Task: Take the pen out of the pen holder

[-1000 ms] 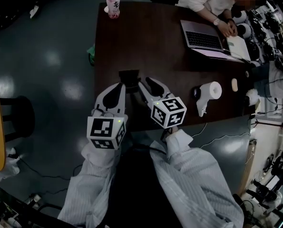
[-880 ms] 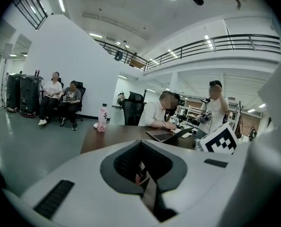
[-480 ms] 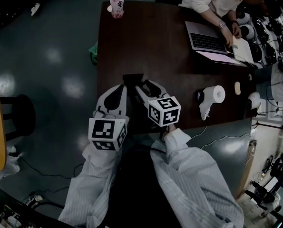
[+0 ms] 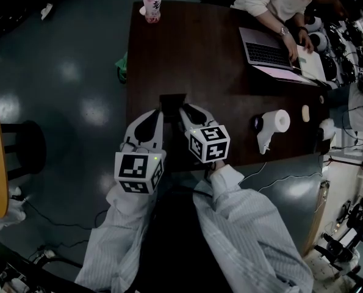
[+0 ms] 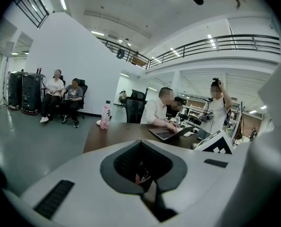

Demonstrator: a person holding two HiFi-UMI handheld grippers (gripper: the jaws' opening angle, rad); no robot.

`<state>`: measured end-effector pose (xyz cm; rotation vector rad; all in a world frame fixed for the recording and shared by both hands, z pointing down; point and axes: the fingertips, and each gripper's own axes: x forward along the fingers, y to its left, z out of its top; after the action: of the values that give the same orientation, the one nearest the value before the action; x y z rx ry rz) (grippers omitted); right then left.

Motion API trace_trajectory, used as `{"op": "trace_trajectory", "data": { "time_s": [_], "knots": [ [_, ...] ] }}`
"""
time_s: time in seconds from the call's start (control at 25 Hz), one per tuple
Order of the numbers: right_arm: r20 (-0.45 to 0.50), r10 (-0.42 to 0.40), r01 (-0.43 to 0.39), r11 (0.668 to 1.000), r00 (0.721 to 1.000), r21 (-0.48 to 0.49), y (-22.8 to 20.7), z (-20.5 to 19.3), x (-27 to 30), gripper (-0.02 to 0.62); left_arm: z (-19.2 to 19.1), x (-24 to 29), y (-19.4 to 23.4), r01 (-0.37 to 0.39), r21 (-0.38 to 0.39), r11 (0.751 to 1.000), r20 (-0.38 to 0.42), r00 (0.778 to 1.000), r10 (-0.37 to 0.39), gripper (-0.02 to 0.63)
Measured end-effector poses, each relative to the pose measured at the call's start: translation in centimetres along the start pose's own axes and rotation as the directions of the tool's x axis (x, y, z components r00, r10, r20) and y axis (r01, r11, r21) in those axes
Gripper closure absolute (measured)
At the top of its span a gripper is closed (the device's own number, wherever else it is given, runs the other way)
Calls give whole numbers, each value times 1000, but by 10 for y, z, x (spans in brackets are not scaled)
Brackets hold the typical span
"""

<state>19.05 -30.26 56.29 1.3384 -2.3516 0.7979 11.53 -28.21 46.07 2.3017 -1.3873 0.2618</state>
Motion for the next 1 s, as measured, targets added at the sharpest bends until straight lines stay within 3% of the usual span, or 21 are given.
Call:
{"op": "trace_trajectory", "data": {
  "time_s": [0.32, 0.52, 1.0],
  "knots": [
    [52, 24, -23, 1000, 998, -6, 10, 16, -13, 541, 3, -11, -3, -1, 5, 1000, 15, 1000, 0, 601],
    [109, 68, -65, 997, 992, -29, 26, 46, -33, 545, 15, -17, -7, 4, 24, 1000, 43, 999, -5, 601],
    [288, 172, -147, 983, 942, -107, 61, 132, -106, 548, 69, -27, -20, -12, 80, 997, 133, 991, 2, 601]
  ]
}}
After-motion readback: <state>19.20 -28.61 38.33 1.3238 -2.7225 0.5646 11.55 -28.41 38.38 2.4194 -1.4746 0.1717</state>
